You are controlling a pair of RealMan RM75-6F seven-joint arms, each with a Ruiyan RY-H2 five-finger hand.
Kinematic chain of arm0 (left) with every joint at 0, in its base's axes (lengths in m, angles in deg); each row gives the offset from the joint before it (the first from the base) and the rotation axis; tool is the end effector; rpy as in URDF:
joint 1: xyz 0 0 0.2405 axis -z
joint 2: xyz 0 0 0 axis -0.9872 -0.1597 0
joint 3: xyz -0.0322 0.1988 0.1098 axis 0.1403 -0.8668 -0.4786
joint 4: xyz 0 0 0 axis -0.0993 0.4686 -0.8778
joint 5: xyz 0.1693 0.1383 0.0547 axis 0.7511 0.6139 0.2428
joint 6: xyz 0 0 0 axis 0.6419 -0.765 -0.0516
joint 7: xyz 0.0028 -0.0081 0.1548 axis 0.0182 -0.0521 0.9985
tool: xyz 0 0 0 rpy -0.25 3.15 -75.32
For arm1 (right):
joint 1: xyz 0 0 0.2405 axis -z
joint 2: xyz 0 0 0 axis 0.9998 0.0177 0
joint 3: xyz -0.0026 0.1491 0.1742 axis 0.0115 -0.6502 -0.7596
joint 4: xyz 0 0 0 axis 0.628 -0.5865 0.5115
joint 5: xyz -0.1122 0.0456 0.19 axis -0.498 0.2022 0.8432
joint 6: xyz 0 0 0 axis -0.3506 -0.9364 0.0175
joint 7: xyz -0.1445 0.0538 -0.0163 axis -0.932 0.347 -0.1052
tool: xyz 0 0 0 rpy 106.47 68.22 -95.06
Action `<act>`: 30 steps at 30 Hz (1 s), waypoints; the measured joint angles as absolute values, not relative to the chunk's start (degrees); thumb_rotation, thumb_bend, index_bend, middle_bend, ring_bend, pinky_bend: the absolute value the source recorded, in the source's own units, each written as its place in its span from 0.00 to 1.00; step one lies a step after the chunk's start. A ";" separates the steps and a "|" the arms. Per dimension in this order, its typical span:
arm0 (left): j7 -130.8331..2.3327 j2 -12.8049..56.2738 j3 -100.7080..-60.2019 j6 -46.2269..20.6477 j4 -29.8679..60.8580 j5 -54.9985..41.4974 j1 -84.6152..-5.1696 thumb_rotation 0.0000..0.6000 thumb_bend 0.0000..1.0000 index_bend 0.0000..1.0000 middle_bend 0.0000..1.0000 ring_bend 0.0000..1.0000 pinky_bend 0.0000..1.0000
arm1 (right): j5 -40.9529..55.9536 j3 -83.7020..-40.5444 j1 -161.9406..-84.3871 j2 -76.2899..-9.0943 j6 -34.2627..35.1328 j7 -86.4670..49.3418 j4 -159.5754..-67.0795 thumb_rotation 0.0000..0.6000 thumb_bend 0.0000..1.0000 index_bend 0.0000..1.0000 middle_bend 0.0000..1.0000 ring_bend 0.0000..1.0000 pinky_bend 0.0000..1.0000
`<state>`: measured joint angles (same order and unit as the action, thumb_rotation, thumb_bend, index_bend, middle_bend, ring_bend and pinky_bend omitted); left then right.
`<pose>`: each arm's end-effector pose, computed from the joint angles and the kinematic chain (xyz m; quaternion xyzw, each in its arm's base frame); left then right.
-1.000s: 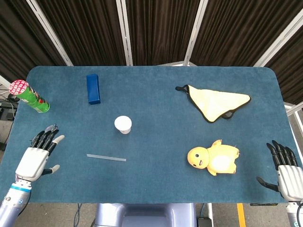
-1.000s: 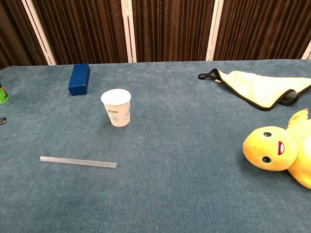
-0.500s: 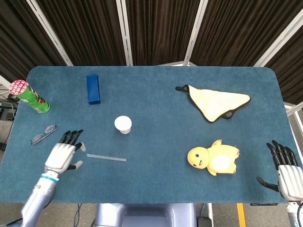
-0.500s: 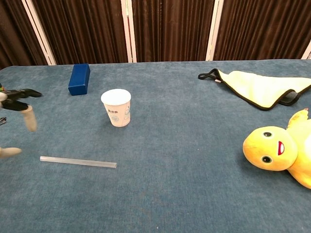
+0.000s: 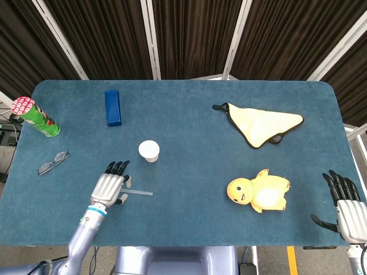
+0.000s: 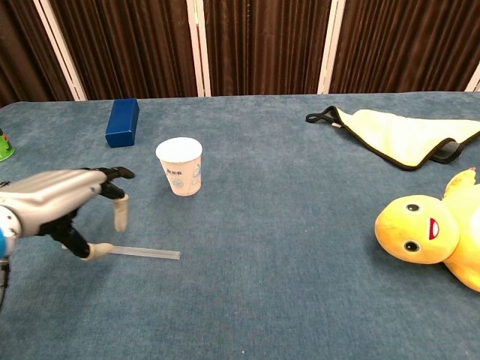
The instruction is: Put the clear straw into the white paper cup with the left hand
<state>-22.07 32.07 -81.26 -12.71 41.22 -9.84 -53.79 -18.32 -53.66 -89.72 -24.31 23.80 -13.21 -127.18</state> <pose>-0.1451 0.2494 -0.0570 -0.7265 -0.4263 -0.2883 0.4554 -0.3120 -0.1660 0.1367 0.5765 -0.4105 0.3998 0.5825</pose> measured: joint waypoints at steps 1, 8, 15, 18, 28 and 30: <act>-21.52 32.72 -81.21 -12.55 40.93 -10.37 -53.41 1.00 0.34 0.51 0.00 0.00 0.00 | -18.32 -53.65 -89.73 -24.30 23.78 -13.17 -127.17 1.00 0.07 0.00 0.00 0.00 0.00; -19.13 35.46 -81.14 -11.93 38.84 -13.10 -51.49 1.00 0.34 0.51 0.00 0.00 0.00 | -18.41 -53.60 -89.79 -24.22 23.70 -12.80 -127.04 1.00 0.07 0.00 0.00 0.00 0.00; -17.76 36.86 -81.27 -11.22 37.30 -15.35 -50.14 1.00 0.34 0.51 0.00 0.00 0.00 | -18.44 -53.58 -89.79 -24.21 23.72 -12.77 -127.03 1.00 0.07 0.00 0.00 0.00 0.00; -17.30 37.21 -81.39 -11.12 36.85 -16.02 -49.73 1.00 0.34 0.51 0.00 0.00 0.00 | -18.43 -53.58 -89.80 -24.21 23.71 -12.78 -127.03 1.00 0.07 0.00 0.00 0.00 0.00; -17.18 38.15 -82.22 -10.27 35.88 -16.59 -48.97 1.00 0.34 0.53 0.00 0.00 0.00 | -18.43 -53.56 -89.80 -24.20 23.72 -12.78 -127.05 1.00 0.07 0.00 0.00 0.00 0.00; -17.20 38.38 -82.34 -10.17 35.62 -16.75 -48.87 1.00 0.34 0.53 0.00 0.00 0.00 | -18.42 -53.55 -89.80 -24.20 23.72 -12.77 -127.04 1.00 0.07 0.00 0.00 0.00 0.00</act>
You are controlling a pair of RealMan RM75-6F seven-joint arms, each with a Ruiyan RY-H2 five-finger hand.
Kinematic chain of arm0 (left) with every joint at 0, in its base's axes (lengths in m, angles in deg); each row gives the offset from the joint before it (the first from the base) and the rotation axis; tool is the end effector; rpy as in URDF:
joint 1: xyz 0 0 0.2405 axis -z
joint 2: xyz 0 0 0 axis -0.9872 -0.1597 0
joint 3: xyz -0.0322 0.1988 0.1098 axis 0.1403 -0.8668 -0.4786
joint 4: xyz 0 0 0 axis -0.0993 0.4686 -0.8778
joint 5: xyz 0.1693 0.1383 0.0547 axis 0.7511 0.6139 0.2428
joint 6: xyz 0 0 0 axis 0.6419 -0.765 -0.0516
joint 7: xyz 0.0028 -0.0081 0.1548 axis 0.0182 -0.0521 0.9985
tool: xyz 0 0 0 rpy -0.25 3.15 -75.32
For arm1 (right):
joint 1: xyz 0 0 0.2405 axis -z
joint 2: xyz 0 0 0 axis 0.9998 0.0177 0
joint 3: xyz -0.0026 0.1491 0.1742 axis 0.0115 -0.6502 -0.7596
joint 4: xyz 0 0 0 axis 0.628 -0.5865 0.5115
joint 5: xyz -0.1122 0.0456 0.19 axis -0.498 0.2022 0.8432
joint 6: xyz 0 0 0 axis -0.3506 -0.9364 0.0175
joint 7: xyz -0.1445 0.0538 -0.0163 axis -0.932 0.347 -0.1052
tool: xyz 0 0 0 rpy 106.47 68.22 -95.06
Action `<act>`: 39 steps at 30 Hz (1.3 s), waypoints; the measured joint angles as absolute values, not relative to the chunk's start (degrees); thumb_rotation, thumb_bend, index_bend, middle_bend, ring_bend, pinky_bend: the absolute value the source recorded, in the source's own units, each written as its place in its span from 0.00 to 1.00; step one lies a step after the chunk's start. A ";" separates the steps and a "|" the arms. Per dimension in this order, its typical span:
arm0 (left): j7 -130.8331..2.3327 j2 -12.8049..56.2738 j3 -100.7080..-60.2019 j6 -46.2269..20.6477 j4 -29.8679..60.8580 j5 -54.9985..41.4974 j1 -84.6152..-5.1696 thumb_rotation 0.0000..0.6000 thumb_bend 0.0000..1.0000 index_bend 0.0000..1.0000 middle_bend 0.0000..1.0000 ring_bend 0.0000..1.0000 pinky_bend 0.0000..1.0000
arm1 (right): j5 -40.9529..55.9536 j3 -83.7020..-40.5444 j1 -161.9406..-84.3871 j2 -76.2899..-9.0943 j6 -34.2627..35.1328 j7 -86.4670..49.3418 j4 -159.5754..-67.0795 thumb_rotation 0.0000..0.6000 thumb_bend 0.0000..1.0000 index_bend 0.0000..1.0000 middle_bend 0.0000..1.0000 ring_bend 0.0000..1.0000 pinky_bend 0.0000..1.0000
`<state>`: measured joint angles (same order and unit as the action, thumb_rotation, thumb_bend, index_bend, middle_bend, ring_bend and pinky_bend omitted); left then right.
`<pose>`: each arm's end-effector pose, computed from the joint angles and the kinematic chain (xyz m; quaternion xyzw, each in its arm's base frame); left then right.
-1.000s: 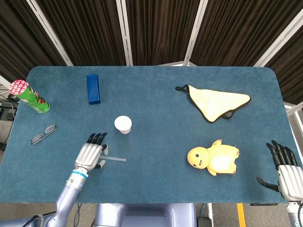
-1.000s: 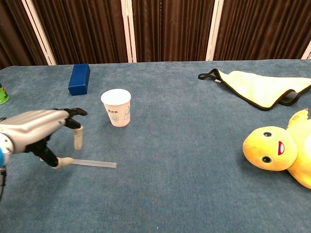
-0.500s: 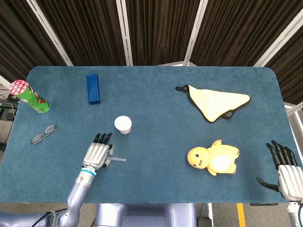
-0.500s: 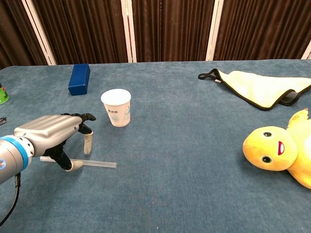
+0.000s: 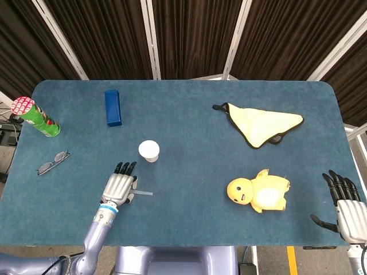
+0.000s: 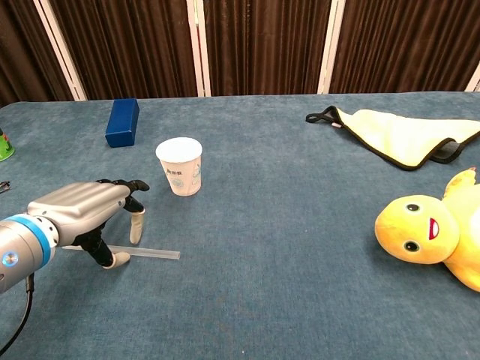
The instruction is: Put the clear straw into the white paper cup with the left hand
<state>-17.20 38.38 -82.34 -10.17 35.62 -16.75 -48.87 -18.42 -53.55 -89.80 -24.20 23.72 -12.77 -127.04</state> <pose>-0.1400 0.2550 -0.0834 -0.7364 -0.4146 -0.2534 0.4708 -0.3124 -0.1660 0.1370 0.5771 -0.4117 0.4004 0.5806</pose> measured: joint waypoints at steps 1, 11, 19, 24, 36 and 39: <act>-17.18 38.47 -82.44 -10.11 35.52 -16.83 -48.81 1.00 0.35 0.53 0.00 0.00 0.00 | -18.42 -53.55 -89.80 -24.20 23.72 -12.77 -127.04 1.00 0.07 0.00 0.00 0.00 0.00; -16.72 39.00 -83.29 -9.49 34.73 -17.66 -48.36 1.00 0.38 0.53 0.00 0.00 0.00 | -18.40 -53.56 -89.80 -24.23 23.75 -12.82 -127.07 1.00 0.07 0.00 0.00 0.00 0.00; -17.39 38.94 -83.75 -9.40 34.58 -18.40 -48.31 1.00 0.45 0.53 0.00 0.00 0.00 | -18.40 -53.55 -89.79 -24.23 23.76 -12.81 -127.05 1.00 0.07 0.00 0.00 0.00 0.00; -18.11 38.86 -84.34 -9.41 34.47 -18.32 -48.48 1.00 0.45 0.53 0.00 0.00 0.00 | -18.38 -53.56 -89.80 -24.23 23.74 -12.81 -127.06 1.00 0.07 0.00 0.00 0.00 0.00; -22.69 33.83 -82.23 -7.40 43.83 -13.61 -48.68 1.00 0.45 0.53 0.00 0.00 0.00 | -18.38 -53.55 -89.78 -24.25 23.79 -12.95 -127.11 1.00 0.07 0.00 0.00 0.00 0.00; -24.33 31.80 -80.36 -6.72 47.58 -12.76 -48.51 1.00 0.45 0.53 0.00 0.00 0.00 | -18.39 -53.54 -89.78 -24.25 23.81 -12.99 -127.14 1.00 0.07 0.00 0.00 0.00 0.00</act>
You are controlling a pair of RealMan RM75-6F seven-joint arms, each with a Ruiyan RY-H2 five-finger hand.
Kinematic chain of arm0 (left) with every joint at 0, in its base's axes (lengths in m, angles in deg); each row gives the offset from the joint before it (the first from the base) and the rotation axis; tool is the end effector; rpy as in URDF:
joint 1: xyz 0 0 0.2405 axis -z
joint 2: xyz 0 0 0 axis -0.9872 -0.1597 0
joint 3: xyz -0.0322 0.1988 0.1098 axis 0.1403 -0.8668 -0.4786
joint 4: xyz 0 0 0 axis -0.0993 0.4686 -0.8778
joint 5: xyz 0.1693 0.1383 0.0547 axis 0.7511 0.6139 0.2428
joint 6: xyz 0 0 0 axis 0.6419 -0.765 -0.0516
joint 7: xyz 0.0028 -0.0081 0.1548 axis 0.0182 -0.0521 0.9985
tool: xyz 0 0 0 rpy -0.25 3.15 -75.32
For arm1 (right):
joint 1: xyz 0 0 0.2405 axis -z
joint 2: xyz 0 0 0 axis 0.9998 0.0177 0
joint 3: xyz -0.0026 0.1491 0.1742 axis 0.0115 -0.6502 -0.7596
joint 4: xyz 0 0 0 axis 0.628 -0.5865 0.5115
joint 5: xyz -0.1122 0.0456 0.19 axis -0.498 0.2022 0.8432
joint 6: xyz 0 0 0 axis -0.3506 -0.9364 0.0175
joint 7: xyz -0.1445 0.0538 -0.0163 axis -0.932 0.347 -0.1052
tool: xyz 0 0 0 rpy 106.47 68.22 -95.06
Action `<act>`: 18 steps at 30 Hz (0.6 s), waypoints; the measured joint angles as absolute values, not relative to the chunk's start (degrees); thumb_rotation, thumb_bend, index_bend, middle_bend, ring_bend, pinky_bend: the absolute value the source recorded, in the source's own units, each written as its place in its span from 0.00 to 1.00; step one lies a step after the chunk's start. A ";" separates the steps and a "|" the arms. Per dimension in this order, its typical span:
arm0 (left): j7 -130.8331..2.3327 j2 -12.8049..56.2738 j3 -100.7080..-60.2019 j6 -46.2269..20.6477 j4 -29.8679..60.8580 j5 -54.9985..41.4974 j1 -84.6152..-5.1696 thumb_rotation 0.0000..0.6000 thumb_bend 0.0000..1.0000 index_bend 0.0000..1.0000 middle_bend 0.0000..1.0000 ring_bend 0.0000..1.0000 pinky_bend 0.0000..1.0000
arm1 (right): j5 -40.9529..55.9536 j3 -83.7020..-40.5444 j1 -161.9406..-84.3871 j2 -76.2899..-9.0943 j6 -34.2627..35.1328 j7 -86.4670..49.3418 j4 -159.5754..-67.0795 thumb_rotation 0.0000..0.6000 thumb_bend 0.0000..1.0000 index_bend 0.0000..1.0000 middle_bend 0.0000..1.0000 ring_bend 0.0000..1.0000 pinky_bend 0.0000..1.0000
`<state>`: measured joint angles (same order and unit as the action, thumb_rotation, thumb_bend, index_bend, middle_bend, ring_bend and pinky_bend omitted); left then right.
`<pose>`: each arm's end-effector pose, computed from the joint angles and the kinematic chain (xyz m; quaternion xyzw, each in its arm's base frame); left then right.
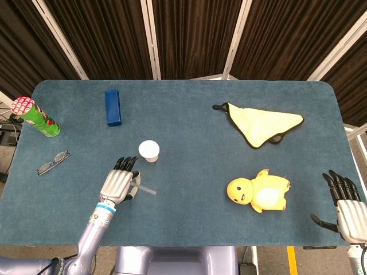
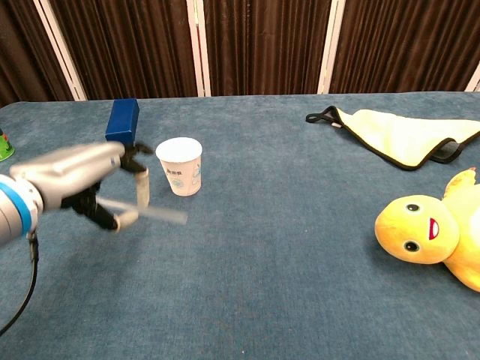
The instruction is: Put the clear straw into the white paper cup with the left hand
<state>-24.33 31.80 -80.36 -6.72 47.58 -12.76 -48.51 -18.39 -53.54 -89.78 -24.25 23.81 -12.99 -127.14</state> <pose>-0.1039 0.2554 -0.0417 -0.6984 -0.4439 -0.3468 0.4415 -0.3120 -0.1659 0.1367 0.5770 -0.4112 0.4003 0.5812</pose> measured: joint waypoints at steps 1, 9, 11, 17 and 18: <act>-25.04 31.30 -79.60 -6.54 48.51 -12.63 -48.45 1.00 0.45 0.53 0.00 0.00 0.00 | -18.39 -53.54 -89.77 -24.24 23.80 -12.98 -127.16 1.00 0.07 0.00 0.00 0.00 0.00; -35.38 30.55 -70.37 -6.39 51.41 -15.86 -47.29 1.00 0.45 0.53 0.00 0.00 0.00 | -18.50 -53.47 -89.91 -24.06 23.56 -12.41 -127.04 1.00 0.07 0.00 0.00 0.00 0.00; -38.09 30.87 -68.32 -6.93 51.65 -18.24 -46.94 1.00 0.45 0.53 0.00 0.00 0.00 | -18.44 -53.50 -89.99 -24.02 23.41 -12.38 -127.08 1.00 0.07 0.00 0.00 0.00 0.00; -48.13 32.39 -60.73 -11.01 50.33 -27.75 -44.89 1.00 0.45 0.53 0.00 0.00 0.00 | -18.04 -53.66 -90.25 -23.85 22.87 -12.56 -127.44 1.00 0.08 0.00 0.00 0.00 0.00; -49.79 32.74 -59.51 -12.03 49.56 -29.21 -44.33 1.00 0.45 0.53 0.00 0.00 0.00 | -17.94 -53.69 -90.30 -23.82 22.75 -12.62 -127.51 1.00 0.08 0.00 0.00 0.00 0.00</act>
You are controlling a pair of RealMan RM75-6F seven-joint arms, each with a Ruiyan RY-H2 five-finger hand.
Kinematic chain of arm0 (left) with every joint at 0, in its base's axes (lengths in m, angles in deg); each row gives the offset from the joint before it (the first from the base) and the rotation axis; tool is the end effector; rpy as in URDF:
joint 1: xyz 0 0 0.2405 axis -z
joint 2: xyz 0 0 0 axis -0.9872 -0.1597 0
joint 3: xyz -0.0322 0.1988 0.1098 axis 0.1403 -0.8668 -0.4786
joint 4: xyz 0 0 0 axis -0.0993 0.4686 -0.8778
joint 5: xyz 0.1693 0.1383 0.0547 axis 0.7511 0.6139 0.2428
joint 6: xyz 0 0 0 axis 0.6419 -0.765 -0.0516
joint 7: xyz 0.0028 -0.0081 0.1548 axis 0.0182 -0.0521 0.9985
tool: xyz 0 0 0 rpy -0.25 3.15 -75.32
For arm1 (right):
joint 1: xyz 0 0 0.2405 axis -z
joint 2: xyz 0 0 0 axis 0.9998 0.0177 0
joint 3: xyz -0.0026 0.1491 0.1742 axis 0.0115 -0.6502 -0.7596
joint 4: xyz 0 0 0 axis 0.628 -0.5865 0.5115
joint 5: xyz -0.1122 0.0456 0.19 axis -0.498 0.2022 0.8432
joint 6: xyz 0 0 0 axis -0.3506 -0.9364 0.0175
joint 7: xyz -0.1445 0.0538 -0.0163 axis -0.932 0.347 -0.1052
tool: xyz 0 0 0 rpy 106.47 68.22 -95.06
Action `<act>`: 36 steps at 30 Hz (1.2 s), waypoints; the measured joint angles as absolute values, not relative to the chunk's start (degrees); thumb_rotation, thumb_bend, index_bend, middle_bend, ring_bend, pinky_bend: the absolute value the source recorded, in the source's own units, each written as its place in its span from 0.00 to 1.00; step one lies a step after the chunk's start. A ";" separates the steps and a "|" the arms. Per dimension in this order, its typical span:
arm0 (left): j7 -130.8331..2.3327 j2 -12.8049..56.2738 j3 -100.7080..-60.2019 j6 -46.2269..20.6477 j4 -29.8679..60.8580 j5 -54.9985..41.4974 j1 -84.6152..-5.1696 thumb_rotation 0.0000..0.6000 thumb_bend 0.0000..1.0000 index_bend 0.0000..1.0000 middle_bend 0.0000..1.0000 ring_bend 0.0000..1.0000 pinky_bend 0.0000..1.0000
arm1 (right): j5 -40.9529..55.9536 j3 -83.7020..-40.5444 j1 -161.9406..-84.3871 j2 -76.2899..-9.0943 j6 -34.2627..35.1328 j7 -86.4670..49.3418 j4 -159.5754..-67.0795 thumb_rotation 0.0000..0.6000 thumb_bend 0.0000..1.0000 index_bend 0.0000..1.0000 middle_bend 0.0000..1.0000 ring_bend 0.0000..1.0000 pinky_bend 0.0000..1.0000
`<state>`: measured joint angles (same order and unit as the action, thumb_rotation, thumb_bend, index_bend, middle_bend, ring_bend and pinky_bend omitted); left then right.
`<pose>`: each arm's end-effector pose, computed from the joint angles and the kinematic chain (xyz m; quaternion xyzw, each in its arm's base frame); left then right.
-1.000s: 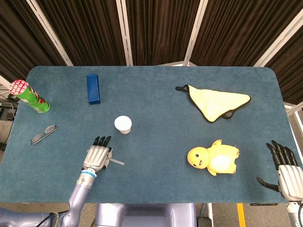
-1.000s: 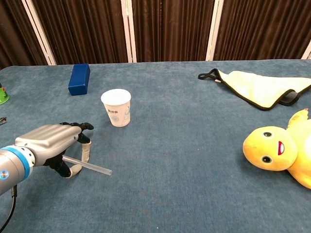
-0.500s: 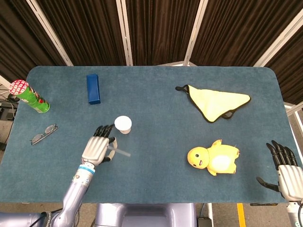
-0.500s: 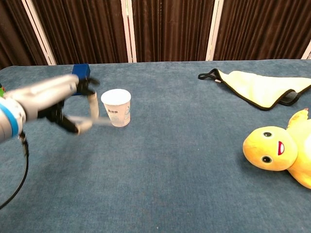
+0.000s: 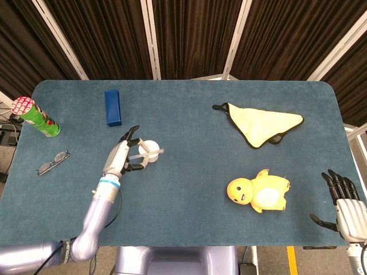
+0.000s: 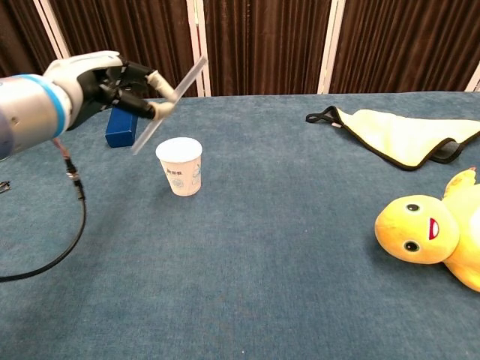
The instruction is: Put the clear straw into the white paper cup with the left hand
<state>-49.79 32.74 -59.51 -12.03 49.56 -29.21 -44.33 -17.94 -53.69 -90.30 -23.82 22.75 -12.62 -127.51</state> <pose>-0.0527 0.3222 -0.0050 -0.4610 -0.6593 -0.4999 0.3207 -0.3121 -0.1692 0.1368 0.5778 -0.4164 0.3984 0.5780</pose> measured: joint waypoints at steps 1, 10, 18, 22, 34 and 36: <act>-50.95 33.00 -58.75 -12.70 48.90 -30.03 -43.92 1.00 0.45 0.53 0.00 0.00 0.00 | -17.85 -53.73 -90.35 -23.79 22.65 -12.67 -127.57 1.00 0.08 0.00 0.00 0.00 0.00; -58.17 35.27 -55.74 -16.62 41.38 -31.18 -40.26 1.00 0.45 0.53 0.00 0.00 0.00 | -16.83 -54.20 -90.83 -23.66 21.77 -13.74 -128.39 1.00 0.08 0.00 0.00 0.00 0.00; -62.32 37.00 -56.75 -19.79 35.93 -30.73 -38.21 1.00 0.45 0.53 0.00 0.00 0.00 | -16.19 -54.48 -90.95 -23.76 21.56 -14.51 -128.89 1.00 0.09 0.00 0.00 0.00 0.00; -63.79 37.62 -57.37 -20.77 34.38 -30.78 -37.54 1.00 0.45 0.53 0.00 0.00 0.00 | -16.19 -54.47 -90.89 -23.80 21.66 -14.42 -128.84 1.00 0.09 0.00 0.00 0.00 0.00; -68.23 37.26 -58.85 -21.49 32.48 -28.40 -38.44 1.00 0.45 0.46 0.00 0.00 0.00 | -16.24 -54.37 -90.73 -23.81 21.87 -14.17 -128.78 1.00 0.09 0.00 0.00 0.00 0.00; -68.93 36.67 -59.20 -21.52 32.45 -27.89 -38.93 1.00 0.44 0.42 0.00 0.00 0.00 | -16.27 -54.35 -90.71 -23.82 21.91 -14.20 -128.78 1.00 0.09 0.00 0.00 0.00 0.00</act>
<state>-68.93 36.67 -59.20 -21.52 32.45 -27.89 -38.93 -16.27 -54.35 -90.71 -23.82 21.91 -14.20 -128.78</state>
